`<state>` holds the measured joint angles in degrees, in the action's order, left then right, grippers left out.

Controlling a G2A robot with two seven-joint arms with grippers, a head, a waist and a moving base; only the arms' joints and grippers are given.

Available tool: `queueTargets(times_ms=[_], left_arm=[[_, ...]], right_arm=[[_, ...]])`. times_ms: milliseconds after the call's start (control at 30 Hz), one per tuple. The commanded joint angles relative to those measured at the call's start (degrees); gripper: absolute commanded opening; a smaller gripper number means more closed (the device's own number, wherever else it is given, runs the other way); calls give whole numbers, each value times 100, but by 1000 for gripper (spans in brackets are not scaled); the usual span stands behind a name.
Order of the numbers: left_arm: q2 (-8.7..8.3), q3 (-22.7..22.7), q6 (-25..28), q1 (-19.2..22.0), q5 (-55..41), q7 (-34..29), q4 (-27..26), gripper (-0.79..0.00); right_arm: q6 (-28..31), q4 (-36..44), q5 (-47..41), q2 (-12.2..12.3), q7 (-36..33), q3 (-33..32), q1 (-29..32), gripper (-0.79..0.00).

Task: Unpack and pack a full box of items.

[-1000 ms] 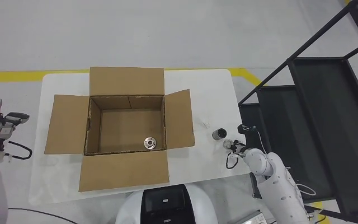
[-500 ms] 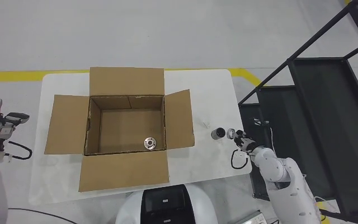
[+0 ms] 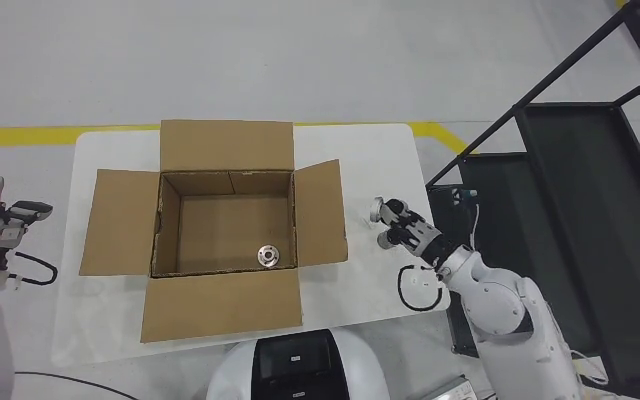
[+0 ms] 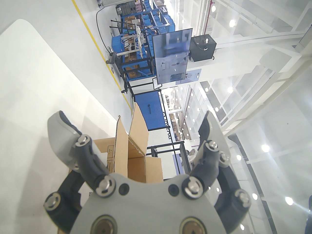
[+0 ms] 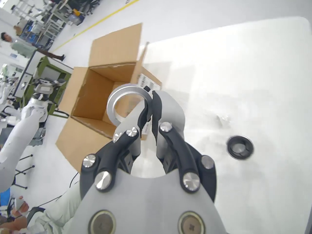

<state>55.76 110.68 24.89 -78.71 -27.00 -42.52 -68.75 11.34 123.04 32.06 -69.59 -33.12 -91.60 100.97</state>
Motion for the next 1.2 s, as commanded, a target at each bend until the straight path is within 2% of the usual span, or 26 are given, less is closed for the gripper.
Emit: queueTargets(times_ms=[0,133,367,400,433,467,500,700,833,967,1167], left_arm=[[0,0,0,0,0,0,0,0],[0,0,0,0,0,0,0,0],[0,0,0,0,0,0,0,0],[0,0,0,0,0,0,0,0],[0,0,0,0,0,0,0,0],[0,0,0,0,0,0,0,0],[0,0,0,0,0,0,0,0],[0,0,0,0,0,0,0,0],[0,0,0,0,0,0,0,0],[0,0,0,0,0,0,0,0],[0,0,0,0,0,0,0,0]], right_arm=[[29,31,73,0,-125,261,-162,-785],[-95,-136,517,-25,-313,1020,-690,-785],[-537,-1014,927,-186,-416,2477,-2004,-785],[-604,-1147,973,-217,-442,2671,-2193,-680],[-687,-1298,991,-251,-457,2854,-2362,-465],[-738,-1440,1002,-284,-488,3031,-2528,-111],[-785,-1568,971,-319,-482,3185,-2672,0],[-745,-1882,709,-443,-401,3716,-3061,0],[-654,-1702,707,-416,-352,3604,-2973,0],[-484,-1155,720,-275,-389,2966,-2485,0],[-343,-122,834,-30,-353,1372,-1320,0]])
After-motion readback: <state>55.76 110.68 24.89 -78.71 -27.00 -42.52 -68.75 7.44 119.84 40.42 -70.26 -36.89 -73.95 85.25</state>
